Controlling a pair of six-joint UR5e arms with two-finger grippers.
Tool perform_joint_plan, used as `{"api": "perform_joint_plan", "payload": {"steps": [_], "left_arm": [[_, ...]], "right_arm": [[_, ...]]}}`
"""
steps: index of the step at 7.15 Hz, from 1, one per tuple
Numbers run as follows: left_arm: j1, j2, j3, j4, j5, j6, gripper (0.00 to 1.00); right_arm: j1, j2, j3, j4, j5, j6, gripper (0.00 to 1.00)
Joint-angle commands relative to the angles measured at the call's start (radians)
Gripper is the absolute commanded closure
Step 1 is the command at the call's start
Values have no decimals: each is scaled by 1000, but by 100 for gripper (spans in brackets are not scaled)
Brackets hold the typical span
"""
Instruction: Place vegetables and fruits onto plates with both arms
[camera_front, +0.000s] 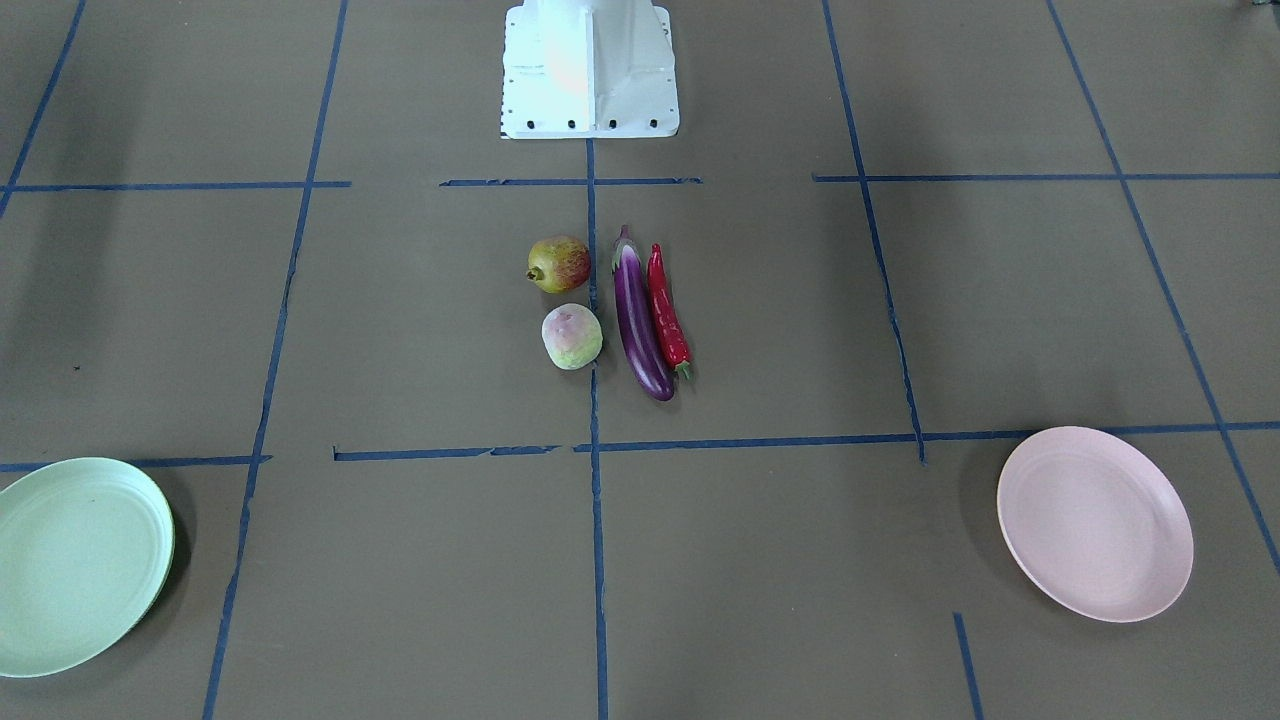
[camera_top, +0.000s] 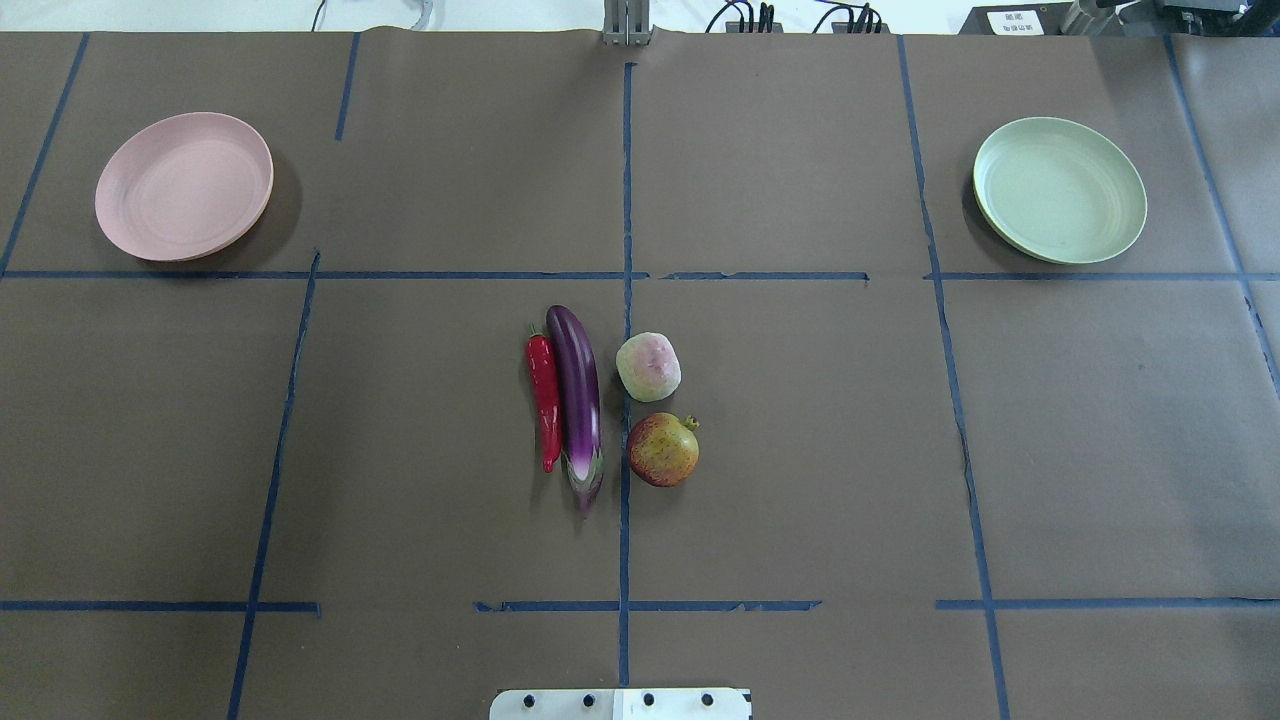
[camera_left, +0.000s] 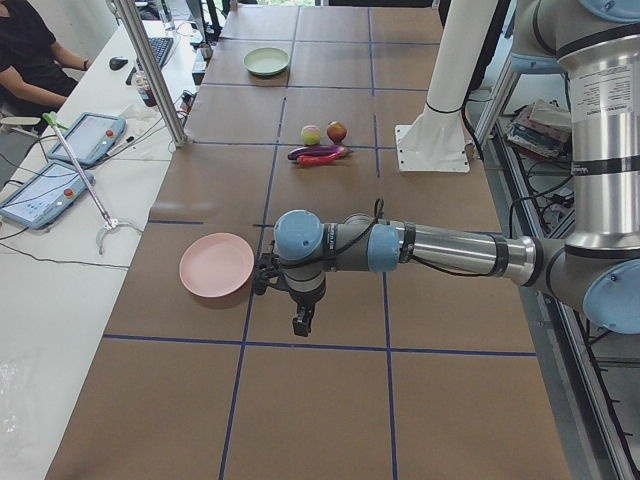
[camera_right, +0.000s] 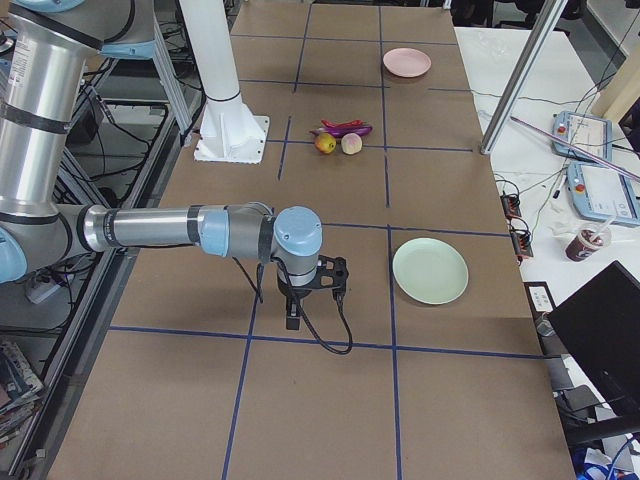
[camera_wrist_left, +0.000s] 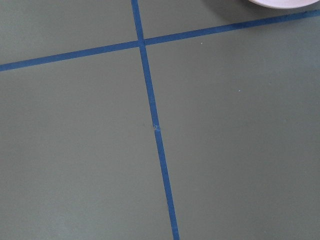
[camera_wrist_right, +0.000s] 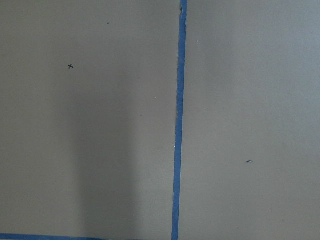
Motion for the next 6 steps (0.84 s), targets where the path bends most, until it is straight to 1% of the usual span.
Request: {"api": "perform_joint_plan", "payload": {"steps": [1, 6], "left_arm": [[1, 6, -8, -8, 2, -3, 0], [1, 8, -9, -9, 2, -5, 0]], "right_arm": [[0, 0, 0, 0, 0, 0, 0], [-2, 0, 2, 0, 3, 11, 0]]}}
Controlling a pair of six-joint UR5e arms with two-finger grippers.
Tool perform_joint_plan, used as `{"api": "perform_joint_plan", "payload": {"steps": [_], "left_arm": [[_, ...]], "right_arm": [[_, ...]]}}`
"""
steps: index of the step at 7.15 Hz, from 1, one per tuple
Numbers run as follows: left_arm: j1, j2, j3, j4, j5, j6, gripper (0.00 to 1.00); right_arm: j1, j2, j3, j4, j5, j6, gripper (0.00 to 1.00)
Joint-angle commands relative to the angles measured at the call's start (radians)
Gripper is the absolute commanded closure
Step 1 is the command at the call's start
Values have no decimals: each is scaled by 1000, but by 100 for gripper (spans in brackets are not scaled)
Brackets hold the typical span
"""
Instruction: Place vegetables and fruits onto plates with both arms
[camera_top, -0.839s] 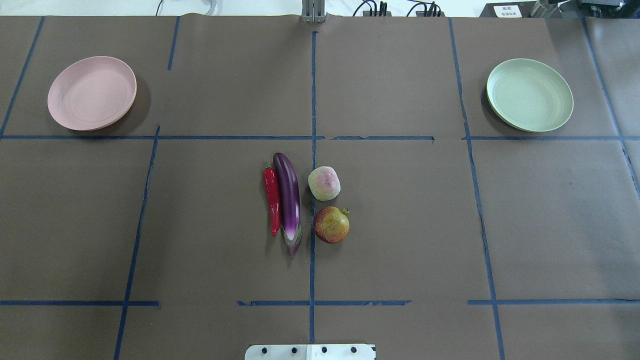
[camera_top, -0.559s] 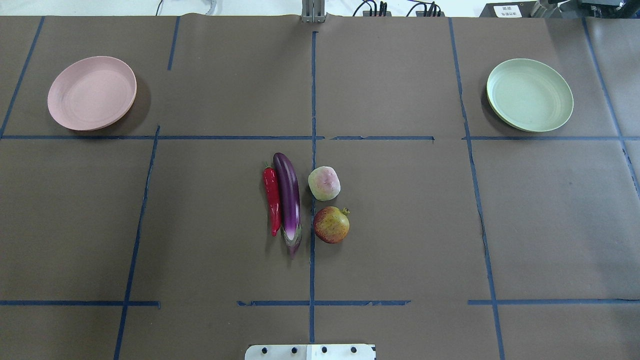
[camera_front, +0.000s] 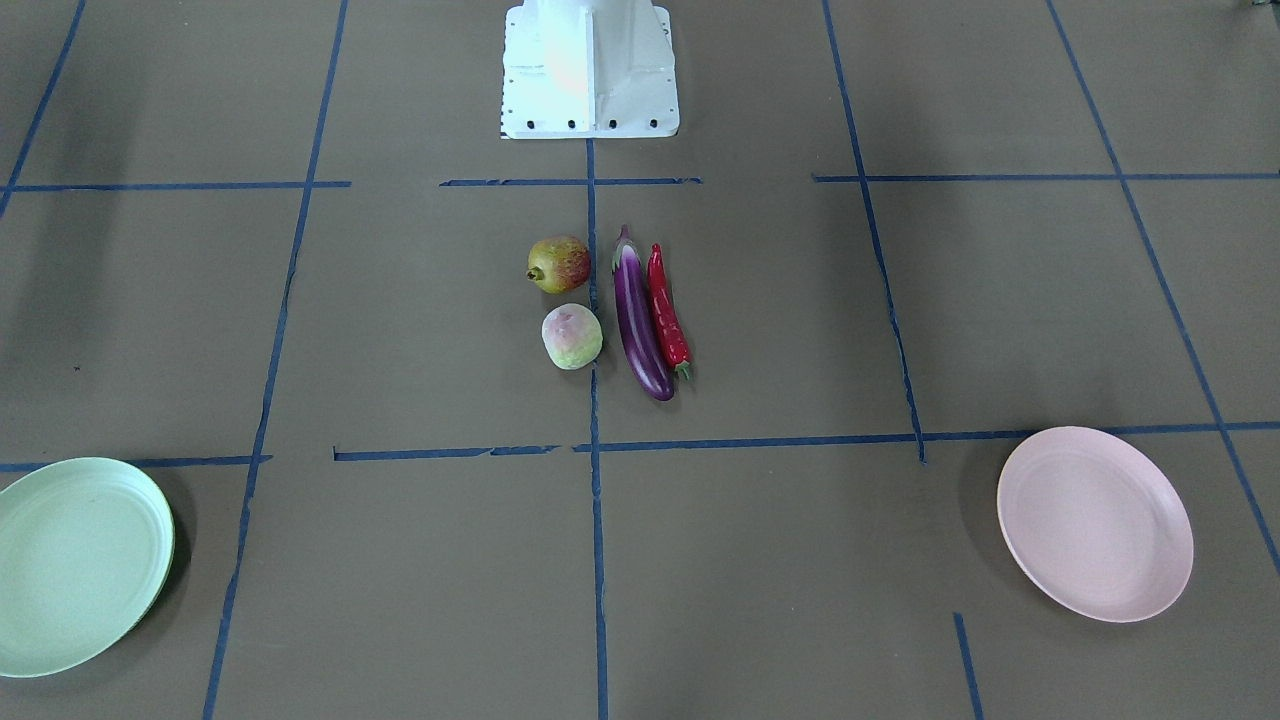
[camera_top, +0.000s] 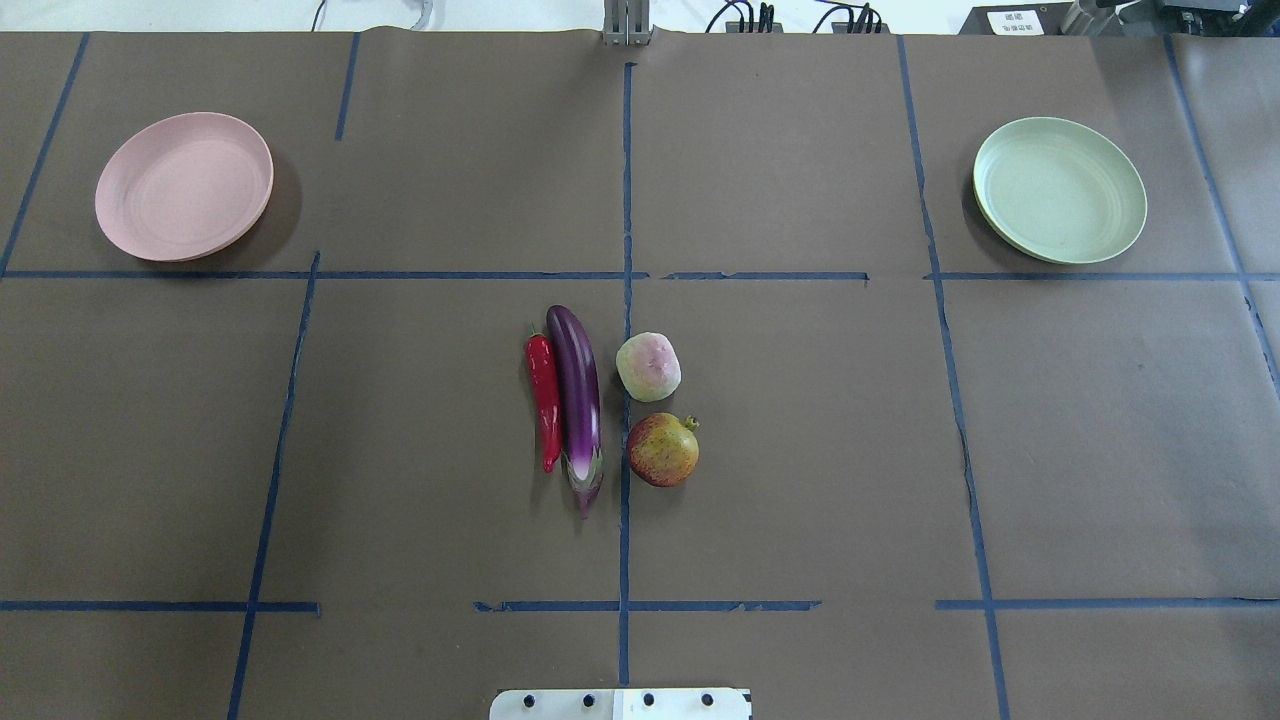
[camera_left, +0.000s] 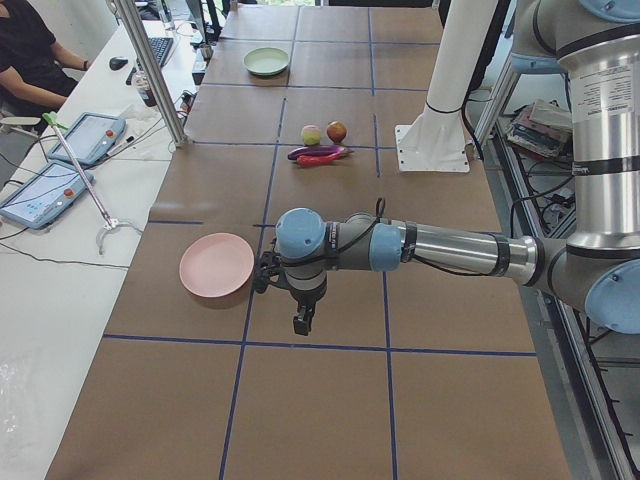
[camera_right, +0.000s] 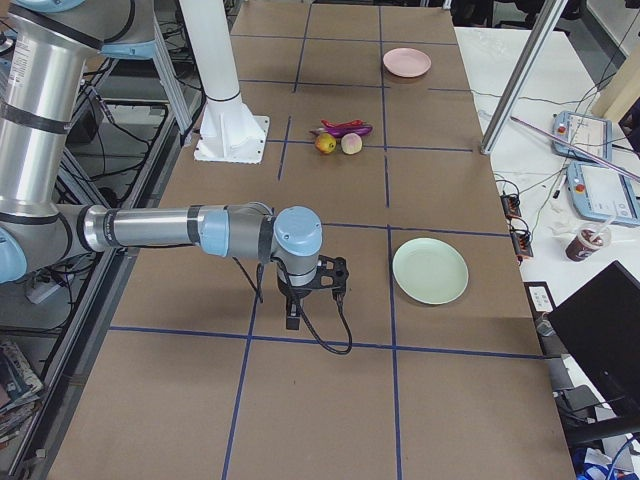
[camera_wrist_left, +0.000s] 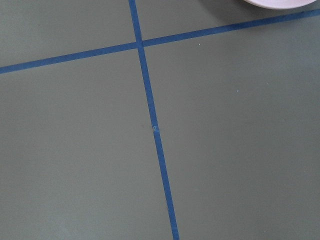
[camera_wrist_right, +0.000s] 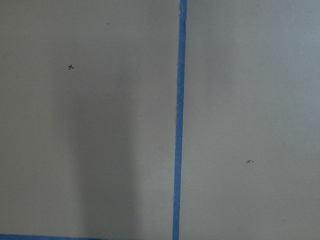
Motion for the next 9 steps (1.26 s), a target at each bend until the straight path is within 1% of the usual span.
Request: {"api": "perform_joint_plan", "payload": {"steps": [1, 4, 5, 6, 7, 8, 9], "left_arm": [[0, 4, -2, 0, -1, -1, 0], [2, 6, 6, -2, -1, 2, 0], [2, 6, 0, -2, -2, 1, 0], [3, 6, 1, 0, -2, -4, 0], [5, 6, 4, 0, -3, -5, 0], [5, 6, -2, -2, -9, -5, 0], [5, 4, -6, -2, -11, -7, 0]], "right_arm": [[-1, 0, -1, -2, 6, 6, 0], [-1, 2, 5, 2, 58, 5, 0], [-12, 14, 14, 3, 86, 11, 0], [-47, 59, 16, 17, 80, 47, 0], [-113, 116, 16, 44, 78, 204, 0], [-192, 182, 19, 114, 77, 385, 0], [-266, 234, 19, 211, 65, 554, 0]]}}
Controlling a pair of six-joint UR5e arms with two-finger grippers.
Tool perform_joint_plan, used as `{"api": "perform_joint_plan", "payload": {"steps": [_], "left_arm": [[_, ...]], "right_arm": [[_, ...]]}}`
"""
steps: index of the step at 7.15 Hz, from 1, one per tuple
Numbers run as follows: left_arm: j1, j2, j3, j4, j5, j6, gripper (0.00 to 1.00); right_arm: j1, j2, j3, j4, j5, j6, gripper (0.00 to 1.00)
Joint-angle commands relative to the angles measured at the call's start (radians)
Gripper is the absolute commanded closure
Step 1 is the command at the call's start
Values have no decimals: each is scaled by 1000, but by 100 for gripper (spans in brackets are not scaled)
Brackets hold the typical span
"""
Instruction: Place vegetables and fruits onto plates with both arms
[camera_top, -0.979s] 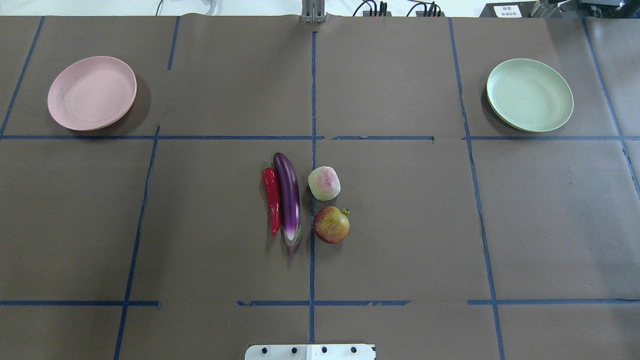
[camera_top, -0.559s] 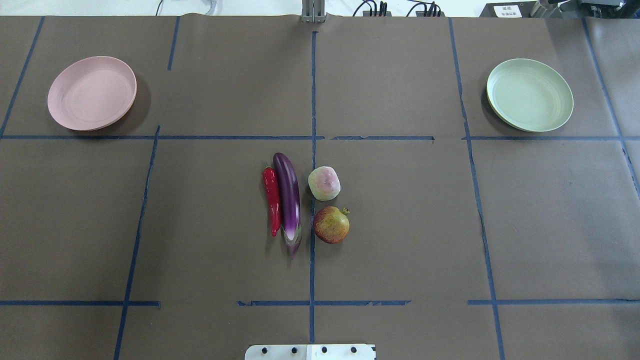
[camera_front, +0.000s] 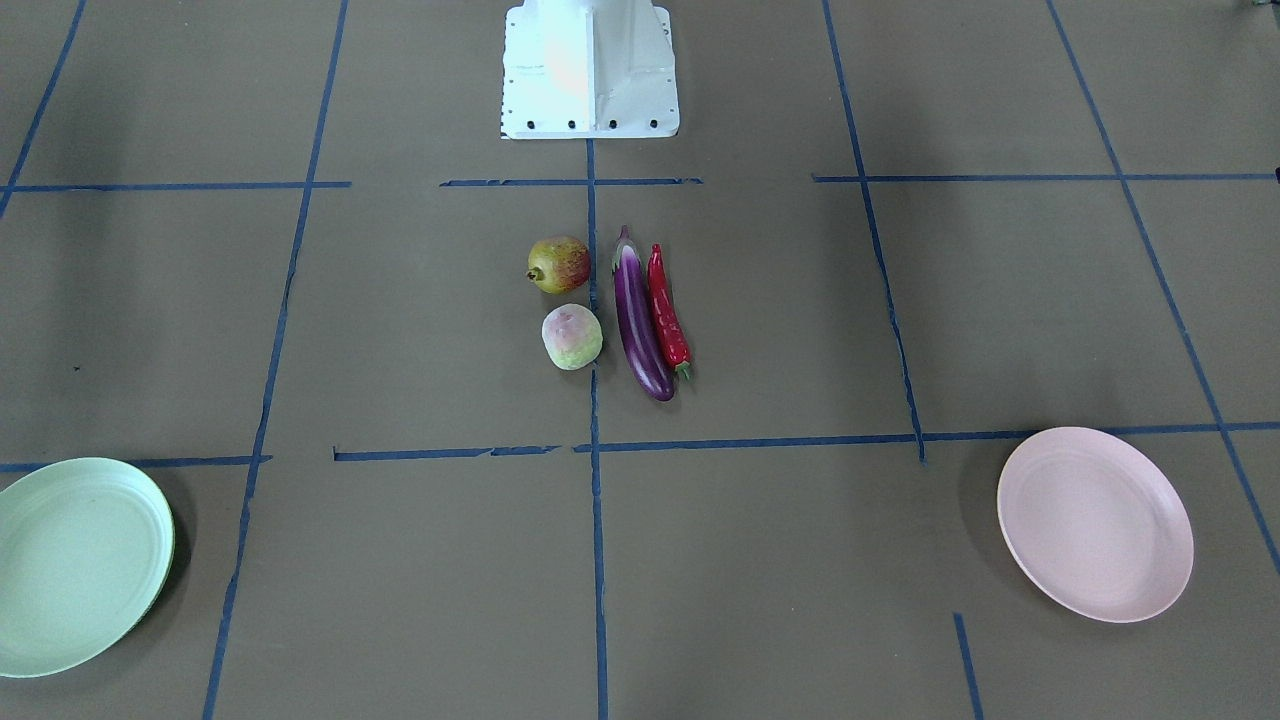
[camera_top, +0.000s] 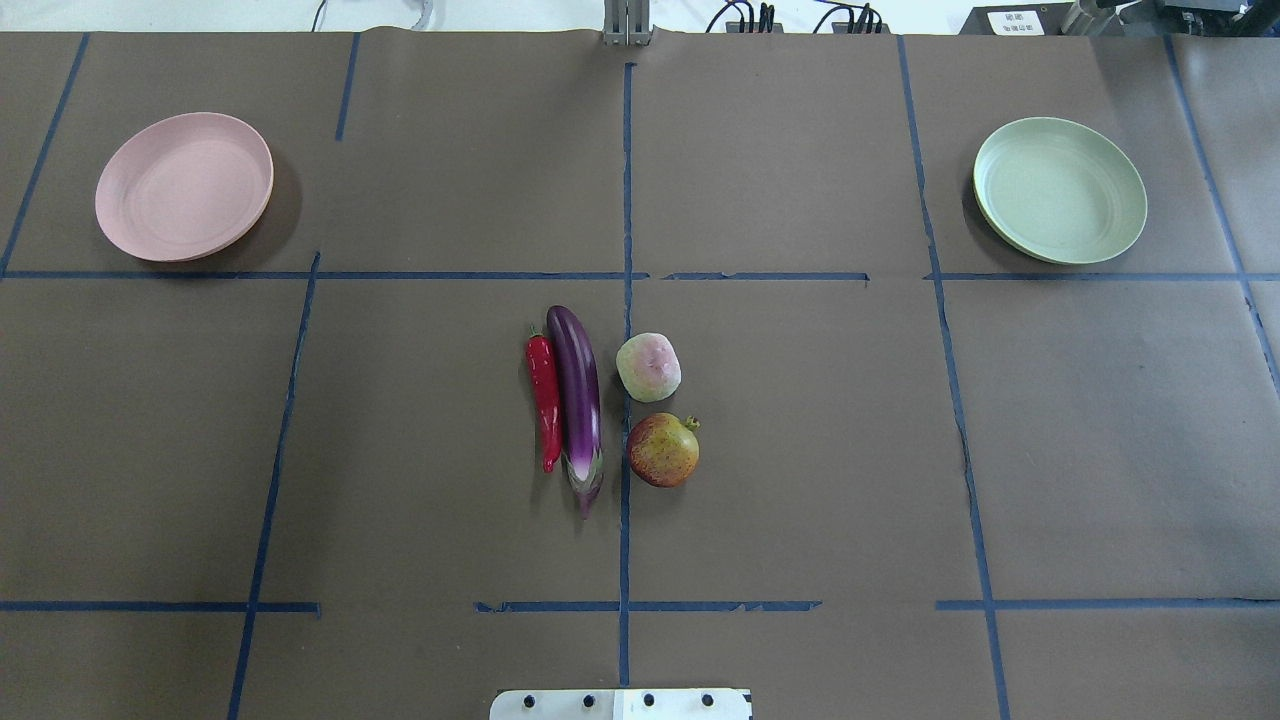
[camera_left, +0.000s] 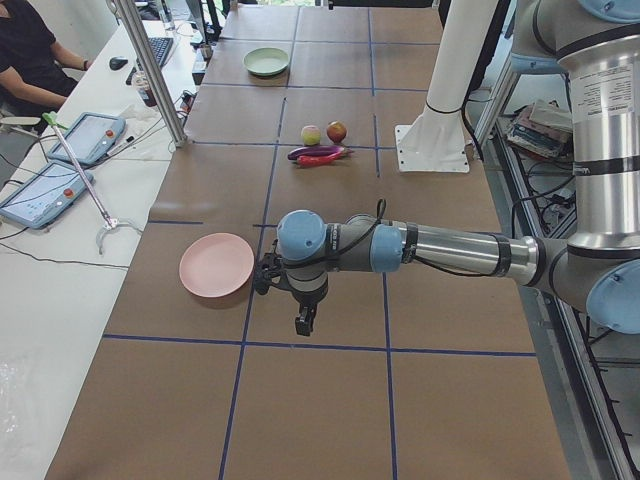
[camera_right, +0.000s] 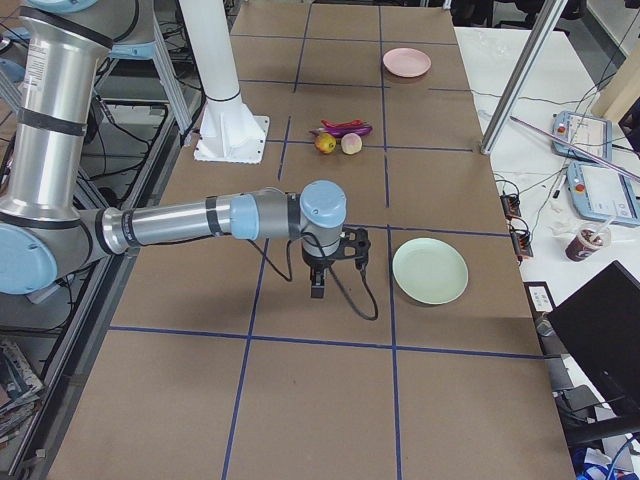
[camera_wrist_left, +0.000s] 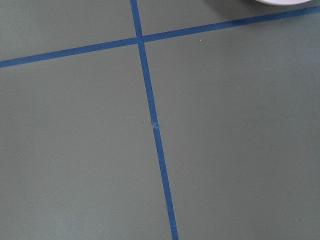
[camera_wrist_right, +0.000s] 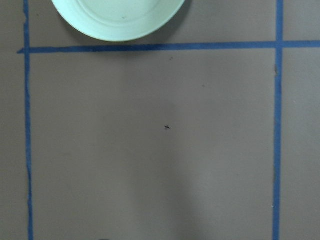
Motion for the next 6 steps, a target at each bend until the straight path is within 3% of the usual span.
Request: {"api": "perform_joint_plan", "payload": {"steps": [1, 4, 6], "left_arm": [[0, -1, -5, -1, -3, 0, 0], [2, -3, -3, -2, -3, 2, 0], [2, -3, -3, -1, -3, 2, 0]], "right_arm": [[-205, 146, 0, 133, -27, 333, 0], [-484, 421, -23, 122, -167, 572, 0], [-652, 652, -176, 122, -292, 682, 1]]}}
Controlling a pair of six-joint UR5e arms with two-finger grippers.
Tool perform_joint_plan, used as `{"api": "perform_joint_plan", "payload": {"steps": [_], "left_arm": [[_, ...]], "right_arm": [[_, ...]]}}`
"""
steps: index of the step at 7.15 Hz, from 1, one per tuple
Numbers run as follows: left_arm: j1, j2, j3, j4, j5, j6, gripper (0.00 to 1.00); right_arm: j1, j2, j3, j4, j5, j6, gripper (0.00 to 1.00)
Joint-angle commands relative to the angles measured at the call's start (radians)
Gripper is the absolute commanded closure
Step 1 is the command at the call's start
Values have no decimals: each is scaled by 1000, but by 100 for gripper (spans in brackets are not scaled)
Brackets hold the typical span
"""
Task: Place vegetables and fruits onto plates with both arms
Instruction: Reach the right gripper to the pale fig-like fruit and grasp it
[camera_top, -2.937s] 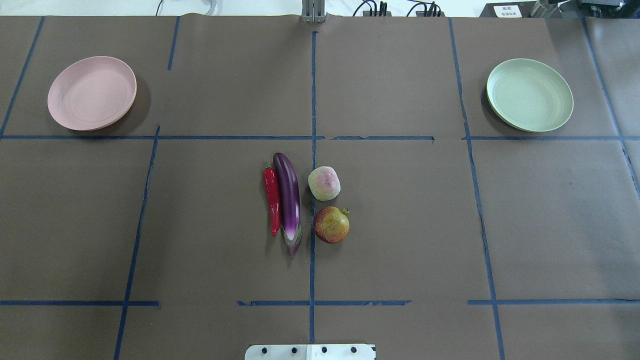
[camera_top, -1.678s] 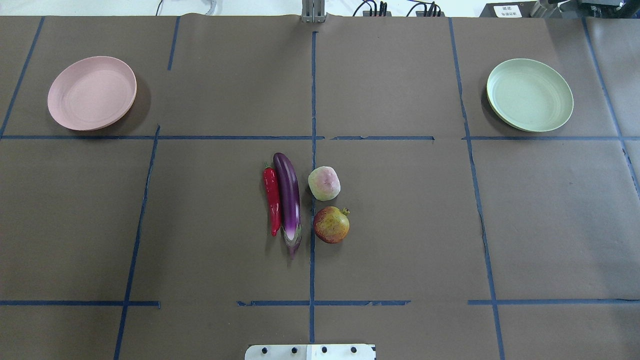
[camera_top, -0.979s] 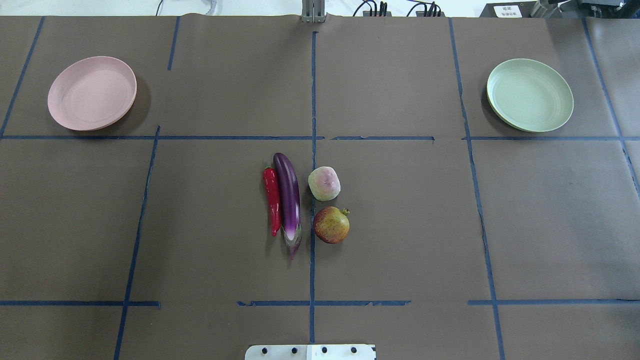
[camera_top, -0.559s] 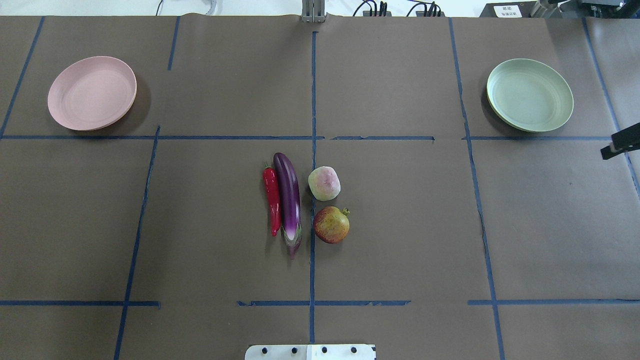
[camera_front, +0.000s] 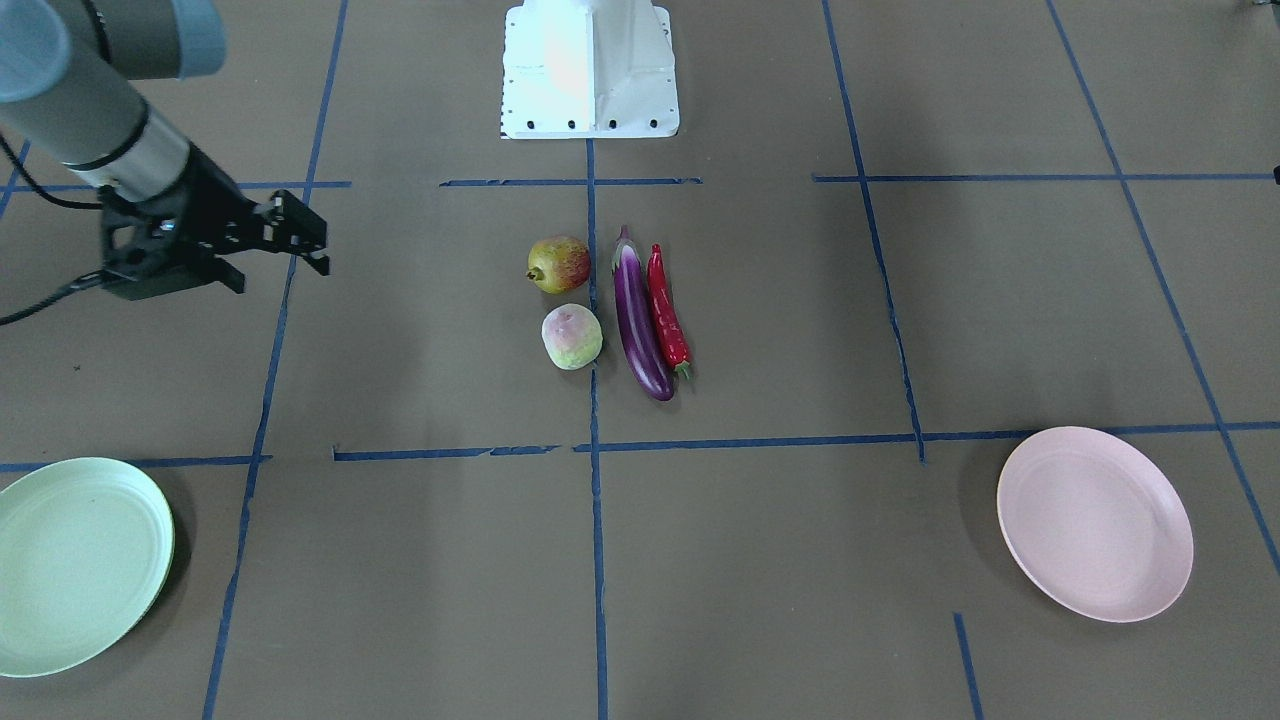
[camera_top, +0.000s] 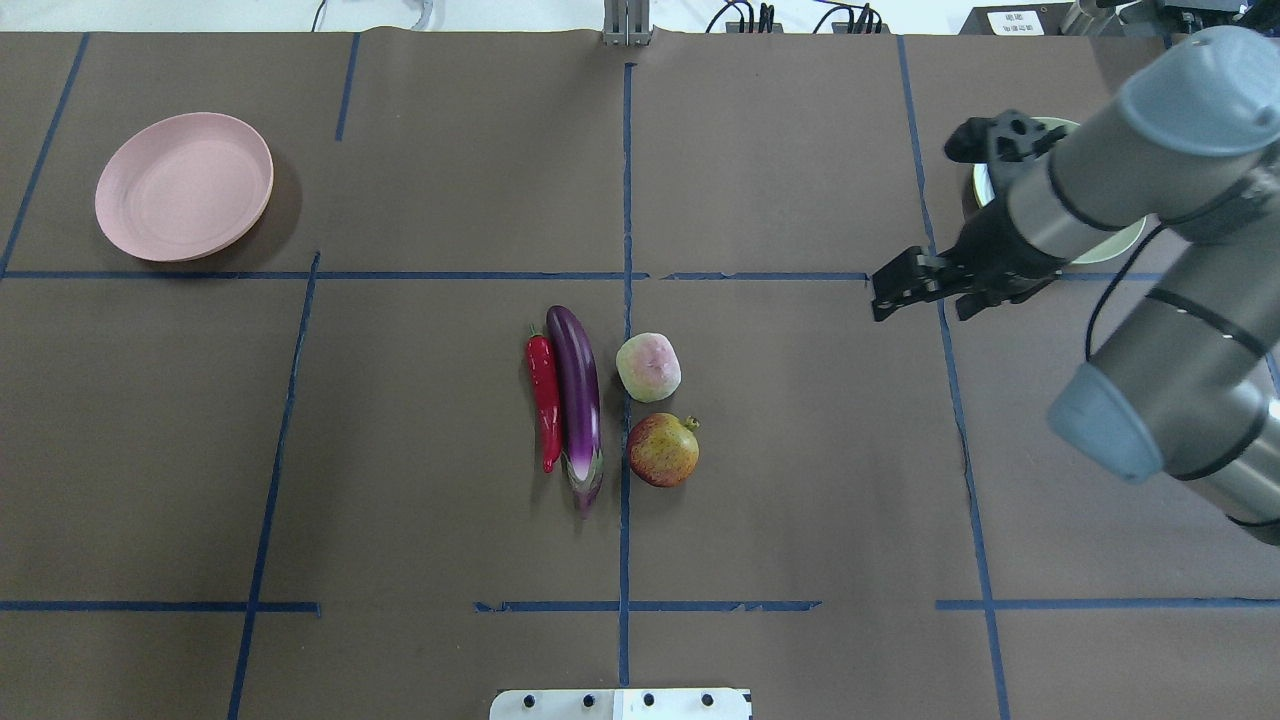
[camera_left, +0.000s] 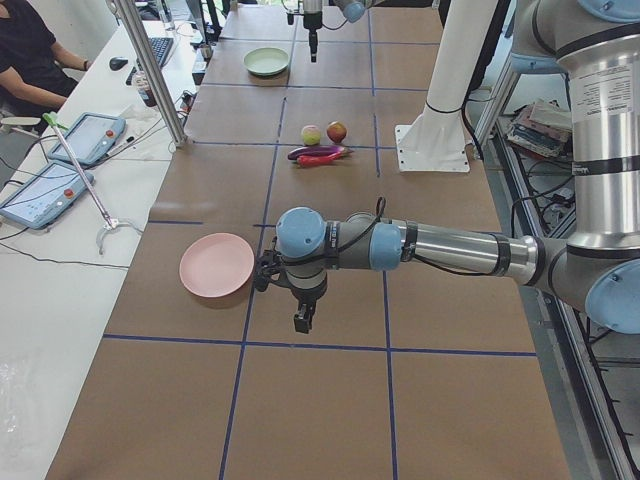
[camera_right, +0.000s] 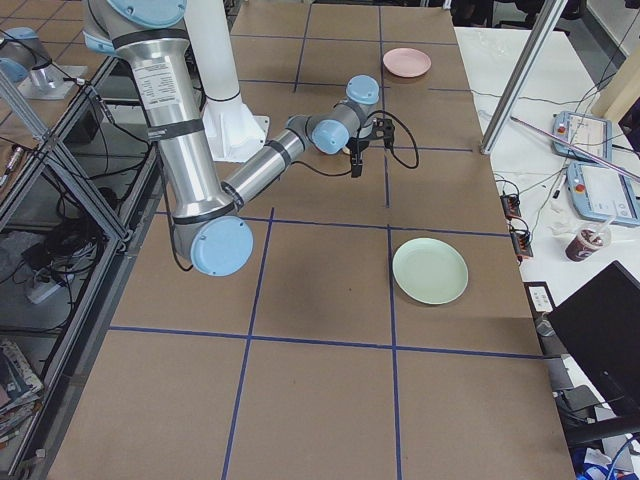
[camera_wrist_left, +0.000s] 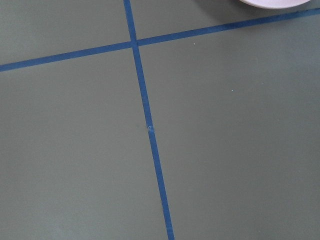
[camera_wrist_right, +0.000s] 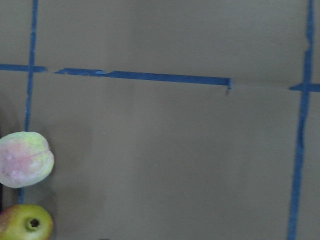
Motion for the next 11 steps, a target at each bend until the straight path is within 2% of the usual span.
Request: {"api": "perform_joint_plan", "payload": {"steps": [1, 3, 4, 6, 7, 8, 11], "left_arm": [[0, 0, 3, 0, 2, 0, 0], [0, 1, 6, 0, 0, 0, 0], [0, 0, 6, 1, 0, 0, 0], [2, 0, 2, 0, -2, -2, 0], [40, 0, 0, 0, -3, -2, 0], [55, -8, 0, -2, -2, -53, 0], [57, -6, 3, -31, -2, -69, 0]], "right_arm": [[-160, 229, -170, -2, -172, 63, 1], [-222, 403, -355, 7, -271, 66, 1], [-237, 426, -393, 10, -303, 63, 1], [-263, 433, -442, 23, -342, 60, 1], [-282, 434, -482, 82, -346, 66, 1], [-288, 436, -490, 108, -347, 116, 1], [-305, 442, -522, 134, -347, 118, 1]]}}
